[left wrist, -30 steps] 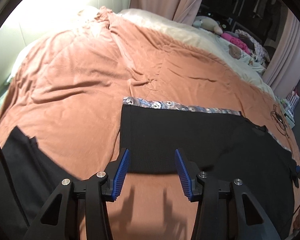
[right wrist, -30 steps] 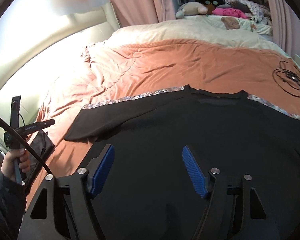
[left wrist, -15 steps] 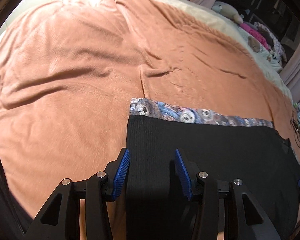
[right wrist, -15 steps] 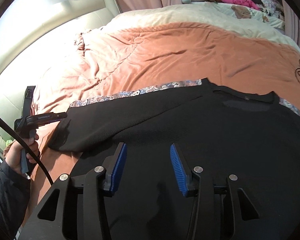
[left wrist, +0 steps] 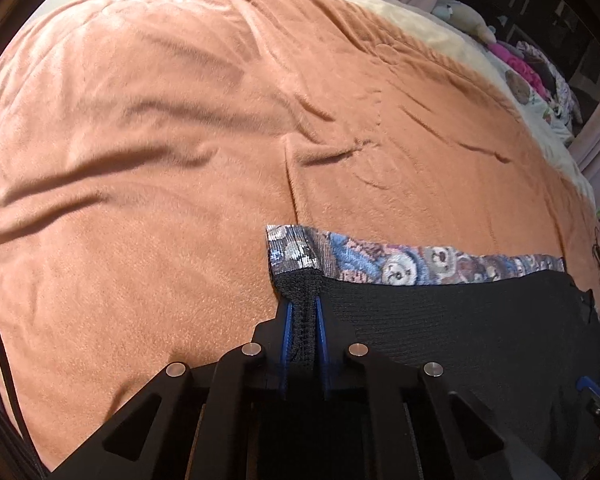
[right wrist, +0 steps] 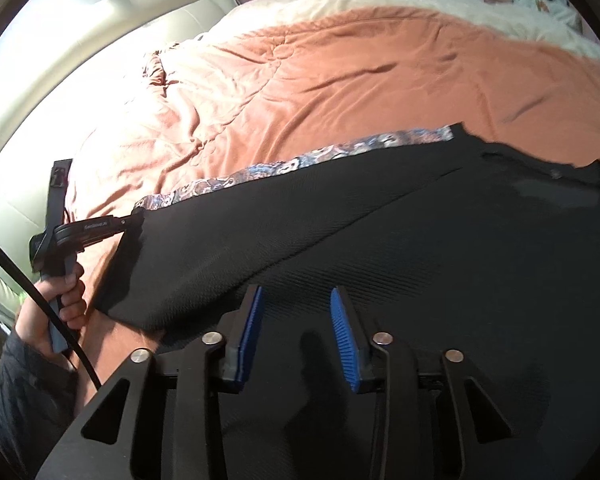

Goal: Fold small clothes
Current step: 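Lift the grasped side with the left tool, fold it toward the shirt center, release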

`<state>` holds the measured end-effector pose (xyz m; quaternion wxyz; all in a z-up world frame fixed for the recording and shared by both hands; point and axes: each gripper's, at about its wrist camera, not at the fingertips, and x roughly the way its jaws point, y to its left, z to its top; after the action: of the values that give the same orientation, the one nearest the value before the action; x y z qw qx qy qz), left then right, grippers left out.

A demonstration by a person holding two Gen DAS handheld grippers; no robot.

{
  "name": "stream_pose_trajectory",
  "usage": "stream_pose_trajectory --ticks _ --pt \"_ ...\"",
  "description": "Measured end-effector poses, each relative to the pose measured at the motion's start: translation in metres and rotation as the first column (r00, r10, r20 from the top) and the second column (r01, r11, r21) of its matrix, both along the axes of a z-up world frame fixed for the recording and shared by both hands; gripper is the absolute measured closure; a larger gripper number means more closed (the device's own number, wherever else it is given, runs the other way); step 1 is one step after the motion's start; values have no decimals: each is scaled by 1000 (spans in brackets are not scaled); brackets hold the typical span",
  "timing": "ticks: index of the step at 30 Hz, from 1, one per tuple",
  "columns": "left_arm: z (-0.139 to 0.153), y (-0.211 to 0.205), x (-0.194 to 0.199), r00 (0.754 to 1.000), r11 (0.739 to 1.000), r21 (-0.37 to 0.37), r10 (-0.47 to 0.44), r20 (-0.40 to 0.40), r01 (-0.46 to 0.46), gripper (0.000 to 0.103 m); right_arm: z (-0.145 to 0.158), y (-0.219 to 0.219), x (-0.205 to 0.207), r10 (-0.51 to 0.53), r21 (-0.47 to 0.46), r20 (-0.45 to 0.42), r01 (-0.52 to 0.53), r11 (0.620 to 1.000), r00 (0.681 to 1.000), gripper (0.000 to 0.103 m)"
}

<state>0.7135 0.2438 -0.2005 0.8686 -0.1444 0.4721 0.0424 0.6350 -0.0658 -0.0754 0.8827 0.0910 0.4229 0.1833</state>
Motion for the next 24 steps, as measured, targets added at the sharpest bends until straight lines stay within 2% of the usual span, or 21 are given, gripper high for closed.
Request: stream_pose_trajectory --ticks 3,11,15,18,20,21,22,23,24 --pt "18 -4 0 999 1000 21 -12 31 12 93 -5 8 13 12 42 -22 -11 999 1000 80" --pt "82 -25 4 992 995 77 -66 106 58 93 -27 40 42 53 103 -77 -45 994 996 80" --pt "110 -41 5 987 992 92 -98 131 87 94 -47 52 60 44 80 -125 -34 996 991 80" --pt "131 -59 5 980 986 116 -138 144 122 94 -41 51 66 44 81 -112 -36 996 993 80" --pt "142 -69 4 976 982 121 -159 149 141 94 -31 39 64 28 117 -107 -16 993 994 79" --pt "146 -74 4 974 981 124 -166 151 148 94 -28 36 62 25 129 -105 -11 992 994 78" --pt "151 -80 3 972 979 128 -177 155 158 94 -25 29 60 20 143 -103 -5 990 994 71" --pt "155 -85 2 970 977 133 -186 159 166 94 -22 22 58 17 155 -95 -3 988 995 59" --pt "160 -91 2 968 975 138 -194 160 173 94 -18 17 54 14 161 -83 -1 987 996 53"
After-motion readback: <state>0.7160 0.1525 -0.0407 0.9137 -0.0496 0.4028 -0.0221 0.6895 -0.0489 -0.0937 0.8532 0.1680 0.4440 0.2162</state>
